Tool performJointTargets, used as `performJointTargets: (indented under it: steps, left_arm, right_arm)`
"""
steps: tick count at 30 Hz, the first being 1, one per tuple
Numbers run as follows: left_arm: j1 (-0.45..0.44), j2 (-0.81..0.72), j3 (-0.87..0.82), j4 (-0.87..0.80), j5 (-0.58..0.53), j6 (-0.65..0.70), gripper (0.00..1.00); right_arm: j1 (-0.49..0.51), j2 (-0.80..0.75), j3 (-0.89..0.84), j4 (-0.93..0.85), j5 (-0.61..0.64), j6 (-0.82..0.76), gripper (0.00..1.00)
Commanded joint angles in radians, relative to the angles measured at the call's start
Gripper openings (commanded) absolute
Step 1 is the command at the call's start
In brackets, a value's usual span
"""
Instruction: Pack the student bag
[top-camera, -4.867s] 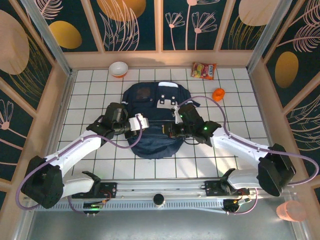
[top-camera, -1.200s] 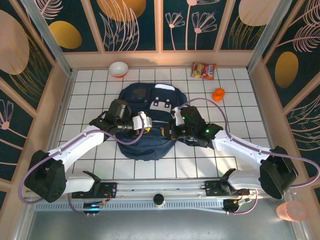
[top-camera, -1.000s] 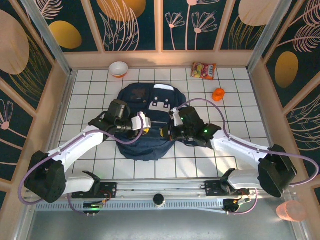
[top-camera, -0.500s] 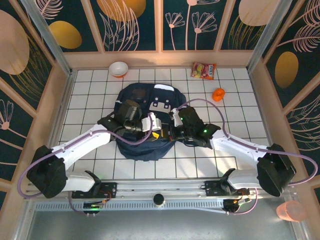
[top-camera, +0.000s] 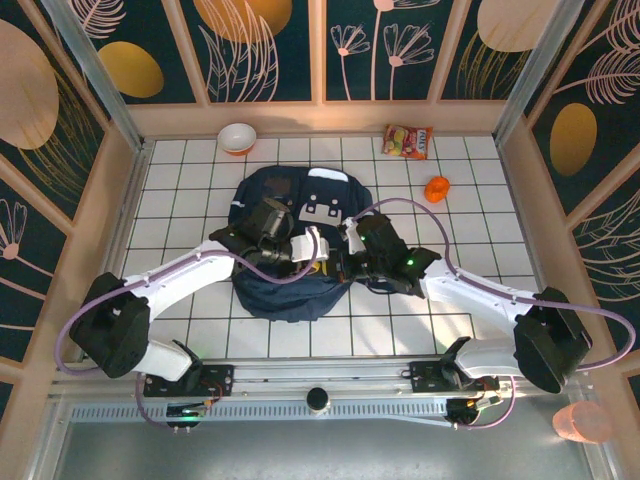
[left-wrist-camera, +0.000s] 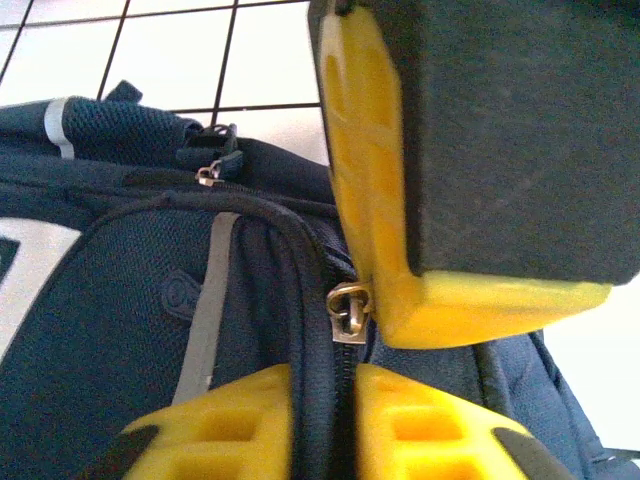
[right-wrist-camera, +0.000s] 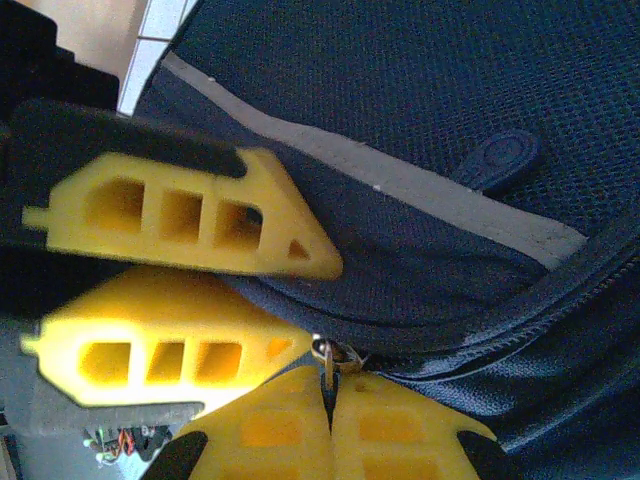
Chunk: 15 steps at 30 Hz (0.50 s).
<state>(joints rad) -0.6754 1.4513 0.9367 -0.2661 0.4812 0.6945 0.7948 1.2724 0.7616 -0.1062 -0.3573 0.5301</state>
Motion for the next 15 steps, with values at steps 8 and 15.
performJointTargets:
  steps: [8, 15]
  left_arm:
    - [-0.004, -0.085, -0.065, 0.042, -0.046, -0.020, 0.00]
    - [-0.002, -0.134, -0.091, 0.098, -0.018, -0.065, 0.00]
  right_arm:
    - [-0.075, -0.087, -0.020, 0.030, 0.003, -0.029, 0.00]
    - [-0.164, -0.127, -0.036, -0.005, -0.033, -0.066, 0.00]
